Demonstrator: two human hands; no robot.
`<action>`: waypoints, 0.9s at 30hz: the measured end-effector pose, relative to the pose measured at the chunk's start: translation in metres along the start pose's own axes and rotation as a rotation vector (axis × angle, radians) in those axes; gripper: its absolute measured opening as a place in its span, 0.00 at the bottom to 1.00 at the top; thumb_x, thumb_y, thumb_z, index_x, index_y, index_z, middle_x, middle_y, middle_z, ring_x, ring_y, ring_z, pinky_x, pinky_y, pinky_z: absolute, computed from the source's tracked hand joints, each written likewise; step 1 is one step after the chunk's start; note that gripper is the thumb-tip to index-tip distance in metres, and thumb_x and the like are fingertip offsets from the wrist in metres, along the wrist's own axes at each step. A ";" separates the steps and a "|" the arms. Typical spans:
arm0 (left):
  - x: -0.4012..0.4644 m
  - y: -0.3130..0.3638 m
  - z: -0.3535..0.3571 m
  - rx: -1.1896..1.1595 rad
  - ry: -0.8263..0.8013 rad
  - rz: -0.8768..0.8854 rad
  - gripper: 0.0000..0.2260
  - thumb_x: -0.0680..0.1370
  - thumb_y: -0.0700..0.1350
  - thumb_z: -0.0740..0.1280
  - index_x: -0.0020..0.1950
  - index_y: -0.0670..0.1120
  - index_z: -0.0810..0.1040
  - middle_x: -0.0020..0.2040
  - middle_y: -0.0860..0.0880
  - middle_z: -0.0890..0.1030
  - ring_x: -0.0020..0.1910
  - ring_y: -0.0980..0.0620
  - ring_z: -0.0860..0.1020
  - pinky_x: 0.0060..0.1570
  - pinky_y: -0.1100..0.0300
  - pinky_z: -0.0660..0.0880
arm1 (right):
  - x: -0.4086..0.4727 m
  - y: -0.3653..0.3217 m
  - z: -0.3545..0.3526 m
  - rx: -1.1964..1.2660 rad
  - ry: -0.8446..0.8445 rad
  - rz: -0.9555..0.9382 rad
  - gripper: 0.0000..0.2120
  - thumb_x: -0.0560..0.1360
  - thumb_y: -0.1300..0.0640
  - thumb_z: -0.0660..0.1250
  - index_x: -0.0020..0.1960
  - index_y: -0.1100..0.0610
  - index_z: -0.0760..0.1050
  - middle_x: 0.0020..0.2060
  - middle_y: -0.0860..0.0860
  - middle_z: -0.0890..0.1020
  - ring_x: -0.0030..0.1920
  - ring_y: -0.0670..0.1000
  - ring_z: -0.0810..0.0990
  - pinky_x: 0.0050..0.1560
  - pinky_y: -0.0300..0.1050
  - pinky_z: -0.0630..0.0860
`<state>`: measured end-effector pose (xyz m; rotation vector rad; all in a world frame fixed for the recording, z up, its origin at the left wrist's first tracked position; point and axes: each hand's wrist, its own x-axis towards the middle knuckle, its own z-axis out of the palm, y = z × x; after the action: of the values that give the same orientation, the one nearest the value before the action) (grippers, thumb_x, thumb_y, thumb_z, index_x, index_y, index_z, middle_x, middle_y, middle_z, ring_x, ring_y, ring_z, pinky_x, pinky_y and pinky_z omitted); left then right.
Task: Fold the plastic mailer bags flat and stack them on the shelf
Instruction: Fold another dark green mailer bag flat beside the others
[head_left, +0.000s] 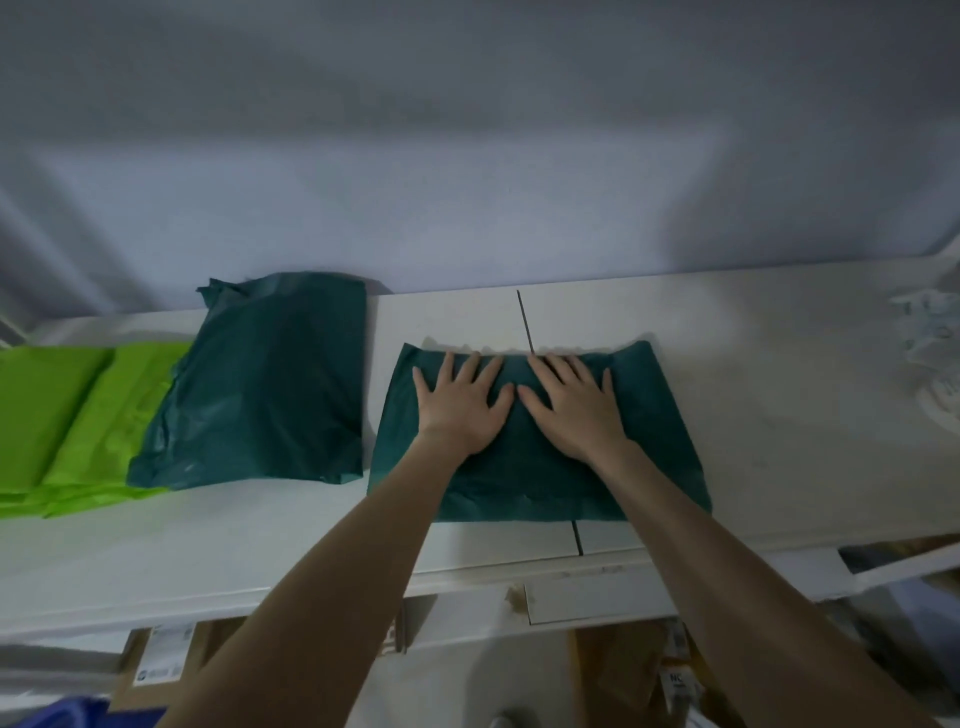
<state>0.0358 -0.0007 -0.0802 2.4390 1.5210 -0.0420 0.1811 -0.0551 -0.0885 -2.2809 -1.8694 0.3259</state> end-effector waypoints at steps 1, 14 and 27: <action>0.000 0.000 0.001 -0.007 0.009 0.002 0.25 0.80 0.61 0.44 0.77 0.58 0.50 0.78 0.55 0.51 0.77 0.47 0.45 0.71 0.36 0.39 | 0.000 0.001 0.001 -0.005 0.002 0.001 0.27 0.79 0.38 0.45 0.76 0.45 0.51 0.76 0.45 0.54 0.76 0.50 0.49 0.73 0.62 0.43; 0.003 -0.001 0.004 -0.271 0.097 -0.061 0.26 0.78 0.62 0.54 0.74 0.57 0.59 0.77 0.50 0.55 0.76 0.50 0.49 0.72 0.41 0.46 | 0.003 0.002 -0.006 0.214 -0.029 0.055 0.27 0.77 0.38 0.55 0.74 0.45 0.58 0.75 0.48 0.56 0.75 0.50 0.51 0.74 0.58 0.47; 0.032 -0.057 -0.026 -0.501 0.358 -0.354 0.15 0.82 0.45 0.55 0.60 0.39 0.76 0.57 0.39 0.77 0.52 0.40 0.76 0.46 0.53 0.70 | 0.025 0.080 -0.045 0.393 0.262 0.357 0.17 0.80 0.62 0.54 0.67 0.64 0.68 0.63 0.61 0.74 0.63 0.61 0.72 0.62 0.48 0.68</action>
<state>-0.0031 0.0569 -0.0721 1.8298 1.8208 0.6568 0.2741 -0.0459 -0.0685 -2.2376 -1.1540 0.3798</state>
